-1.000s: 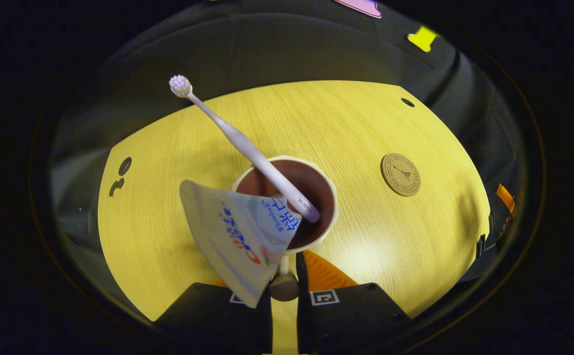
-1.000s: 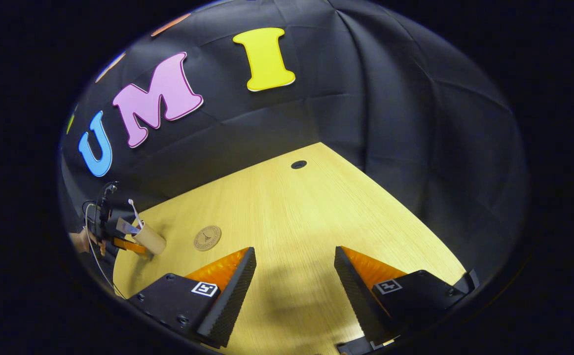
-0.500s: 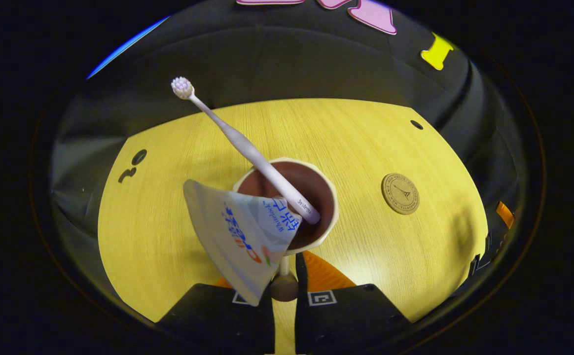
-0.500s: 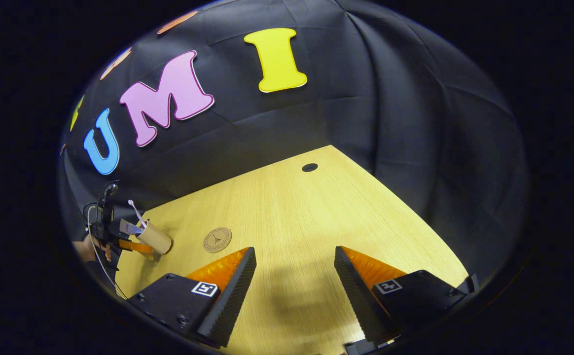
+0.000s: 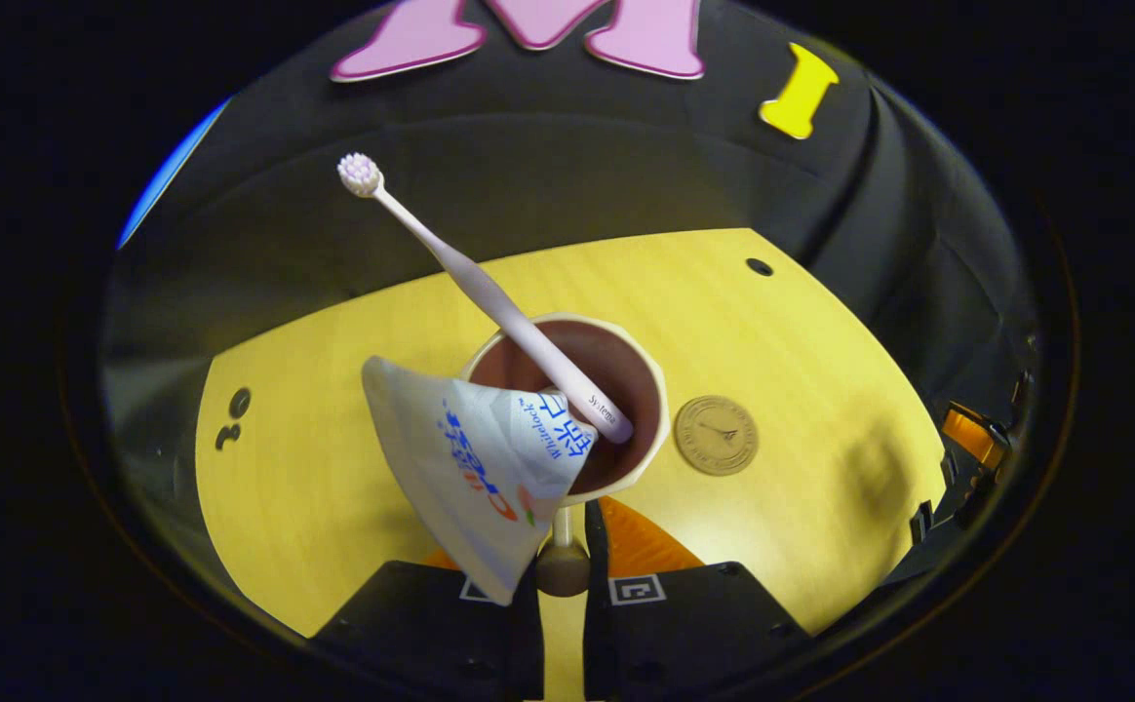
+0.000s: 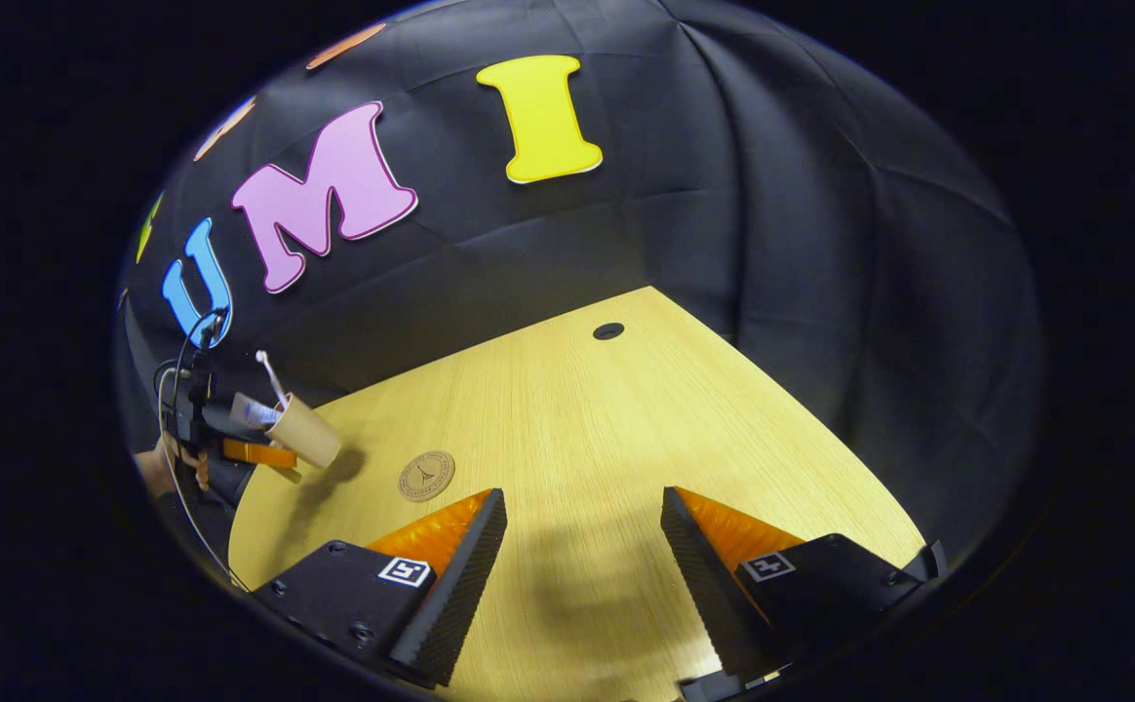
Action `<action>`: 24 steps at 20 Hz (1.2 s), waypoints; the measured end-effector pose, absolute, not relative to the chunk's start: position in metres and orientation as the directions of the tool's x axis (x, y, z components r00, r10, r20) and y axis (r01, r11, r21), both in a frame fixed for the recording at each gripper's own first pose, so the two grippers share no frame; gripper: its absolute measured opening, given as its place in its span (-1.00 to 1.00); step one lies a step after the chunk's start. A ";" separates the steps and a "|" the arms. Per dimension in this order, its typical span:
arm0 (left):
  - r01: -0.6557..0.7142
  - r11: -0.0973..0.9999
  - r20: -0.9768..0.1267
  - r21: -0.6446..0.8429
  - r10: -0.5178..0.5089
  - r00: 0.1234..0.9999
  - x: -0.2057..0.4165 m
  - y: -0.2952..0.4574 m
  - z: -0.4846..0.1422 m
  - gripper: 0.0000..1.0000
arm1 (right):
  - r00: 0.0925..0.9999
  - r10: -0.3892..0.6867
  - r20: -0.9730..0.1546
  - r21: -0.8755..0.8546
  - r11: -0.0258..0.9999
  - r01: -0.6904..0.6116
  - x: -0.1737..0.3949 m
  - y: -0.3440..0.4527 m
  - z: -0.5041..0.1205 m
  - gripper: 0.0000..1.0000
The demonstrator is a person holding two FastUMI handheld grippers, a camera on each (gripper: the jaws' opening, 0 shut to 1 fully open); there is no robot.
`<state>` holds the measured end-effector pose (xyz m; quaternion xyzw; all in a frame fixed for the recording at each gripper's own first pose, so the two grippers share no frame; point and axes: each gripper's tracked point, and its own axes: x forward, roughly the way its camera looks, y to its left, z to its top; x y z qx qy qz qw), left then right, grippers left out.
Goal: Put the toothbrush and toothpaste on the desktop into the cup, then pick up the cup and place it on the coaster on the desktop.
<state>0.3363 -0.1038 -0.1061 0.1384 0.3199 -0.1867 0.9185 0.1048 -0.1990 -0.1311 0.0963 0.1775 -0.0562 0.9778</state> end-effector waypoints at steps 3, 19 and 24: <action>0.524 0.837 -0.663 0.159 -0.303 0.685 0.337 -0.148 -0.112 -0.68 | 0.929 -0.089 -0.358 0.163 0.974 0.157 0.102 -0.204 -0.131 0.96; 0.687 0.687 -0.797 0.236 -0.268 0.542 0.349 -0.225 -0.141 -0.68 | 0.917 -0.041 -0.397 0.172 0.978 0.118 0.087 -0.191 -0.146 0.96; 0.652 0.728 -0.776 0.210 -0.282 0.564 0.344 -0.227 -0.132 -0.43 | 0.920 -0.041 -0.389 0.168 0.979 0.115 0.087 -0.186 -0.145 0.96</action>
